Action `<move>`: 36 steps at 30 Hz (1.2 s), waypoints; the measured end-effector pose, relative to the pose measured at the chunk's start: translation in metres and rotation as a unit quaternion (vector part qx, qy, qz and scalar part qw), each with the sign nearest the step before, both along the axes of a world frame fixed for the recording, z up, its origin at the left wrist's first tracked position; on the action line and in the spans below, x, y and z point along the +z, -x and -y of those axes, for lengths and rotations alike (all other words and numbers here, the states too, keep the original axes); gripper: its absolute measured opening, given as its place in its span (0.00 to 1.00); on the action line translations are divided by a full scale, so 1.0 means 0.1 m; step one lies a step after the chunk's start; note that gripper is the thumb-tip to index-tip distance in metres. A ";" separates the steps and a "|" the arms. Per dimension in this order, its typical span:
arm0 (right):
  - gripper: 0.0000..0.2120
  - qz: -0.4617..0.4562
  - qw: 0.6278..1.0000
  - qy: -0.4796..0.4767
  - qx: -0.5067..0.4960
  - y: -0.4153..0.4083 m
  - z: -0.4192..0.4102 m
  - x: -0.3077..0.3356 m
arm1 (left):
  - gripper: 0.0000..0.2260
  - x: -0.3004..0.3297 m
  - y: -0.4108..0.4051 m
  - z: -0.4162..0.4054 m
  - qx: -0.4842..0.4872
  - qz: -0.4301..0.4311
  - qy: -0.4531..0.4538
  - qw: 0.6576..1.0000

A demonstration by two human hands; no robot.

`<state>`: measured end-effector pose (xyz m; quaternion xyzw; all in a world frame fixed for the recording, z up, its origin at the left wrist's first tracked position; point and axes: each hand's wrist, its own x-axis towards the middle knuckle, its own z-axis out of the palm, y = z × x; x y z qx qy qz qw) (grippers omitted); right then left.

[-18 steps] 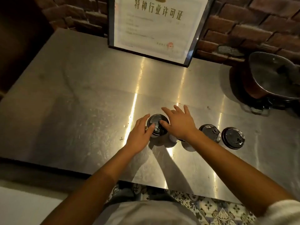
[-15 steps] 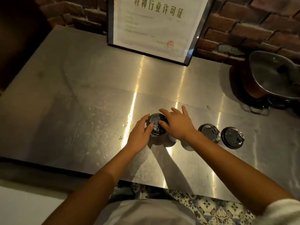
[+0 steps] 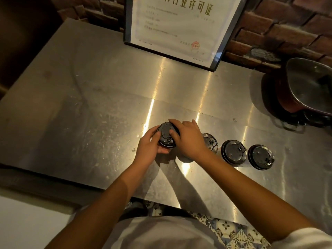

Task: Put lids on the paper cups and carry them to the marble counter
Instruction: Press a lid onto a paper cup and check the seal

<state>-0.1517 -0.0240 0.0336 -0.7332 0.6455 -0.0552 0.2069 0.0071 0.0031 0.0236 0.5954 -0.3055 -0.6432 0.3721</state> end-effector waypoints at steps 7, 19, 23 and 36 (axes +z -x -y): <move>0.26 0.028 0.998 0.004 -0.047 -0.27 -0.56 -0.11 | 0.10 0.04 -0.30 -0.37 -0.026 0.021 -0.007 0.999; 0.22 0.048 0.992 -0.031 -0.108 -0.33 -1.03 -0.26 | 0.11 -0.09 -0.41 -0.69 -0.100 0.069 0.013 0.992; 0.24 0.122 0.976 -0.008 -0.180 -0.42 -1.02 -0.18 | 0.12 -0.13 -0.39 -0.74 -0.103 0.072 0.031 0.992; 0.22 -0.051 0.988 0.013 -0.143 -0.75 -0.77 -0.34 | 0.13 -0.22 -0.29 -0.82 -0.140 0.044 0.043 0.988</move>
